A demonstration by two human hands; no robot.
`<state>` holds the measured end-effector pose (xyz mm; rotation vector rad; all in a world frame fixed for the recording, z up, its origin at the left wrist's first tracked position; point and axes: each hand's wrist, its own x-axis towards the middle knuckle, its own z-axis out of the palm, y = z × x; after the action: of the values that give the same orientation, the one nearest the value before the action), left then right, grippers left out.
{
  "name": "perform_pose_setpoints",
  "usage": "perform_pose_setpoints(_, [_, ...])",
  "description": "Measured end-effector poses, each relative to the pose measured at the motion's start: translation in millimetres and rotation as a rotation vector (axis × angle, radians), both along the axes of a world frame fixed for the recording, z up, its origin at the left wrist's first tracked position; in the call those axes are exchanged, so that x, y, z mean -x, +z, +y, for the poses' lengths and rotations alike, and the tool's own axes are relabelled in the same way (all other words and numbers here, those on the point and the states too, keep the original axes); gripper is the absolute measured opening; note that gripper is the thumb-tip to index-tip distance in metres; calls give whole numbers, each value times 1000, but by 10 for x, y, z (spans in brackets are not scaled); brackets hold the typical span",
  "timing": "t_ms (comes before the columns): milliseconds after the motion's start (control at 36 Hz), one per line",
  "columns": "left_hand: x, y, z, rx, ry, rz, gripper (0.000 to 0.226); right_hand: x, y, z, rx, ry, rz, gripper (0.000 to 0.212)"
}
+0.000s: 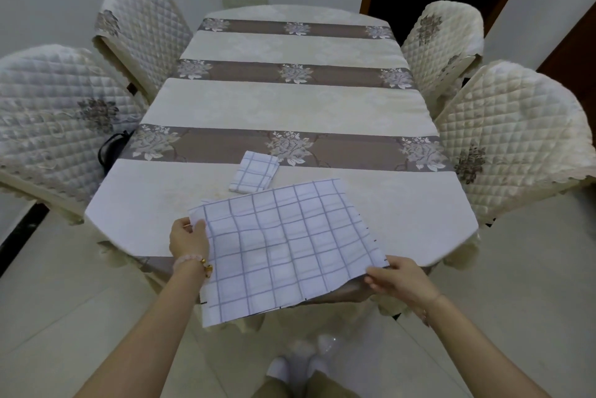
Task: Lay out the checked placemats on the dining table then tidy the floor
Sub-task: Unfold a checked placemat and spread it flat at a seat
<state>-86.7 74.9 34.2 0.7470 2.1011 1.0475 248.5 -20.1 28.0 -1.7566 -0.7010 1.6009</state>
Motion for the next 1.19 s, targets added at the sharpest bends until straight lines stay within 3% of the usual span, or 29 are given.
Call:
perform_pose_setpoints(56, [-54,-1,-37,-55,-51,149,37,48,41,8,-11,-89,64,5])
perform_pose_setpoints(111, [-147,36,-110,-119,-139,424,44,103,76,25,-31,-135,85,7])
perform_pose_setpoints(167, [-311,114,-203,-224,-270,518,43,168,106,40,-56,-159,91,8])
perform_pose_setpoints(250, [-677,281,-408,-294,-625,223,34,285,148,58,-90,-156,111,14])
perform_pose_setpoints(333, [-1023,410,-609,-207,-968,1,45,391,215,68,-137,-132,178,12])
perform_pose_setpoints(417, [-1238,457,-730,-143,-1083,-113,48,448,313,66,-179,-88,253,26])
perform_pose_setpoints(472, [-1301,475,-743,-145,-1054,-164,31,464,364,62,-185,-67,286,51])
perform_pose_setpoints(528, [-1320,494,-721,-176,-998,-188,5,475,413,54,-190,-51,306,59])
perform_pose_setpoints(639, [-1252,463,-608,-246,-863,-165,21,461,470,51,-214,-128,274,16])
perform_pose_setpoints(778, [-1015,442,-394,-245,-619,-274,23,271,487,68,-247,-291,382,33])
perform_pose_setpoints(889, [-691,417,-123,-196,-385,-354,13,84,469,124,-237,-394,395,20])
perform_pose_setpoints(944, [-509,433,-9,-173,-320,-338,13,-2,451,177,-233,-436,400,7])
perform_pose_setpoints(1194, [119,647,361,-219,-235,-98,14,-353,619,656,-292,-439,141,16])
